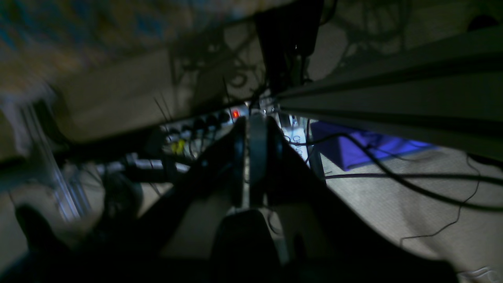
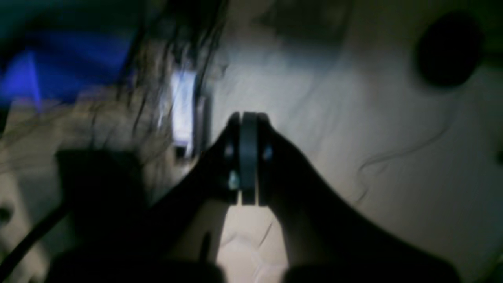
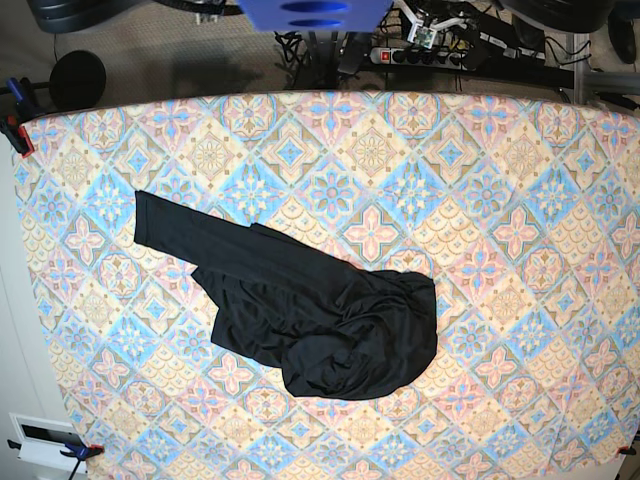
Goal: Layout the t-shirt on the table in an organized manner, then fold the t-shirt properly
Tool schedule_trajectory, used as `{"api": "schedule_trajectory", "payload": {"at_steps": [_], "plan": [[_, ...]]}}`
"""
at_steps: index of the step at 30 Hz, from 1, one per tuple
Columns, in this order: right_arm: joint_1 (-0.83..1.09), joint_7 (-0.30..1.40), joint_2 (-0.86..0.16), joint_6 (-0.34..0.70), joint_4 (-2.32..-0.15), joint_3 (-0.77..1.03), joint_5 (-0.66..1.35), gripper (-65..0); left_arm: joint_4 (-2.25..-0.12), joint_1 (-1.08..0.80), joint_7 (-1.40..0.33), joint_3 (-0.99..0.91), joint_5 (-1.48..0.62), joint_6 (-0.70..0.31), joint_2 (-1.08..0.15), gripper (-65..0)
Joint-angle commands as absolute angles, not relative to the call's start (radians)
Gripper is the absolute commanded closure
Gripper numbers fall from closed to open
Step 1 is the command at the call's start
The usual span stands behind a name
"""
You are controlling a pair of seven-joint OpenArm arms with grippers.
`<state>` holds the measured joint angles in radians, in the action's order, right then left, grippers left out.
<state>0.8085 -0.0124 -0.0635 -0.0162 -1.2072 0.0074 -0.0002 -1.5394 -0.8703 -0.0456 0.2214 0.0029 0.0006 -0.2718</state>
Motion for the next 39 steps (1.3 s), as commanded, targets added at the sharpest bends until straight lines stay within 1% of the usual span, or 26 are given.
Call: {"api": "schedule_trajectory", "payload": {"at_steps": [1,5,9,13,17,19,24,28,31,34,37,39], "plan": [[0.858,-0.021,-0.058,-0.007,-1.251,0.008,0.002,0.0,-1.587,-0.903,-0.036,0.232,0.004,0.004,-0.294,0.0],[0.946,-0.018,-0.062,-0.007,-1.412,0.061,0.002,0.0,-1.739,-0.964,-0.038,0.251,0.004,0.005,-0.357,0.0],[1.013,-0.013,-0.062,-0.007,-1.558,0.101,0.002,0.0,-1.853,-0.981,-0.038,0.251,0.005,0.005,-0.404,0.0],[1.059,-0.012,-0.062,-0.007,-1.696,0.143,0.001,0.0,-1.957,-0.997,-0.038,0.245,0.005,0.005,-0.418,0.0],[1.069,-0.012,-0.062,-0.007,-1.802,0.160,0.001,0.0,-1.992,-0.967,-0.038,0.242,0.005,0.005,-0.417,0.0],[1.055,-0.010,-0.065,-0.007,-1.854,0.160,-0.001,0.0,-1.995,-0.931,-0.045,0.245,0.005,0.005,-0.412,0.0],[0.983,-0.008,-0.104,-0.007,-1.936,0.133,-0.001,0.0,-2.003,-0.837,-0.163,0.242,0.005,0.007,-0.372,0.0],[0.886,0.101,-0.105,-0.005,-1.982,0.084,-0.001,-0.1,-2.029,-0.754,-0.278,0.242,0.005,0.007,-0.358,0.0],[0.822,0.173,-0.105,-0.005,-2.000,0.031,-0.001,-0.9,-2.046,-0.694,-0.326,0.242,0.005,0.007,-0.346,0.0],[0.796,0.171,-0.105,-0.005,-2.002,0.001,-0.002,-2.8,-2.048,-0.621,-0.338,0.242,0.005,0.007,-0.343,-0.1],[0.731,0.176,-0.104,-0.005,-2.011,-0.059,-0.002,-3.2,-2.048,-0.550,-0.367,0.240,0.005,0.007,-0.344,-0.1],[0.694,0.176,-0.104,-0.005,-2.009,-0.099,-0.002,-3.2,-2.048,-0.492,-0.400,0.240,0.005,0.007,-0.358,-1.4]]}}
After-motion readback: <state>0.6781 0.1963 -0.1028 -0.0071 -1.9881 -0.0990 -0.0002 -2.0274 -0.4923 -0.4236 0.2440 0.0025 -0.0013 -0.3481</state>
